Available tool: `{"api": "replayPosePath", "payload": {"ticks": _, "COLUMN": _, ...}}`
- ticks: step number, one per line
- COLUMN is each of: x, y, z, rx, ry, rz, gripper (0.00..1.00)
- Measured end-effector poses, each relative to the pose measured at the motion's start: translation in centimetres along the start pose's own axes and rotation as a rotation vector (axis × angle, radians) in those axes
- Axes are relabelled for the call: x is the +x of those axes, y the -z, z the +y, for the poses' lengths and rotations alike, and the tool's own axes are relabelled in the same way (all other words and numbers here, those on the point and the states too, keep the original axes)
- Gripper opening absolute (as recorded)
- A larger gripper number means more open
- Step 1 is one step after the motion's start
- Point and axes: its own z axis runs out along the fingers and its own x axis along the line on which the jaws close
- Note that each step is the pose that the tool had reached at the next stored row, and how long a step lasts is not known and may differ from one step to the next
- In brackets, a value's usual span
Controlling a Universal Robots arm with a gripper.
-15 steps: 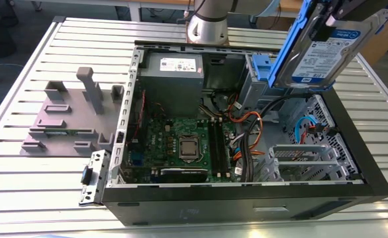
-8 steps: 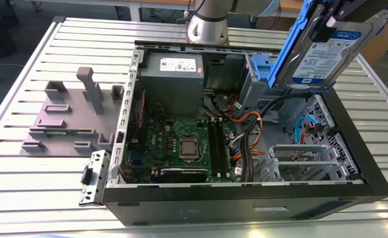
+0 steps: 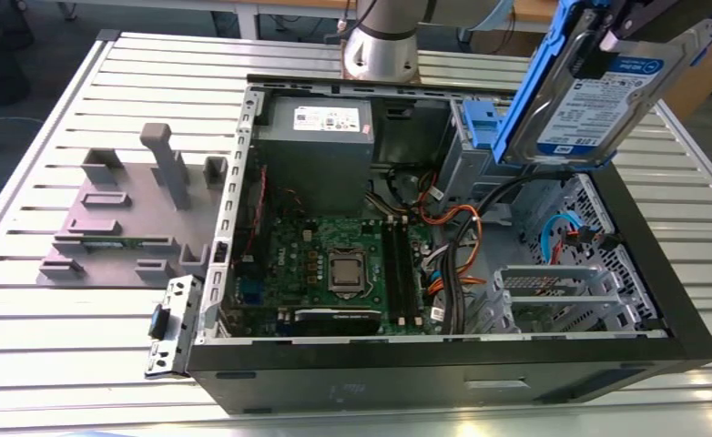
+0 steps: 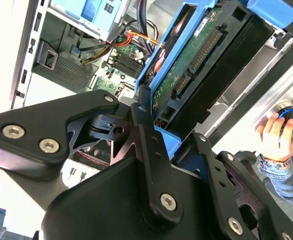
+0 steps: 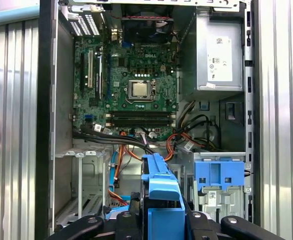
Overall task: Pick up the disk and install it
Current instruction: 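Pick up the disk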
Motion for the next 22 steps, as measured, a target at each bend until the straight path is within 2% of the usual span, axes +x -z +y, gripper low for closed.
{"api": "replayPosePath", "payload": {"ticks": 22, "x": 0.45, "y": 0.00, "z": -0.01, "rx": 0.0000, "ry": 0.000, "rz": 0.0001, "gripper": 0.37}}
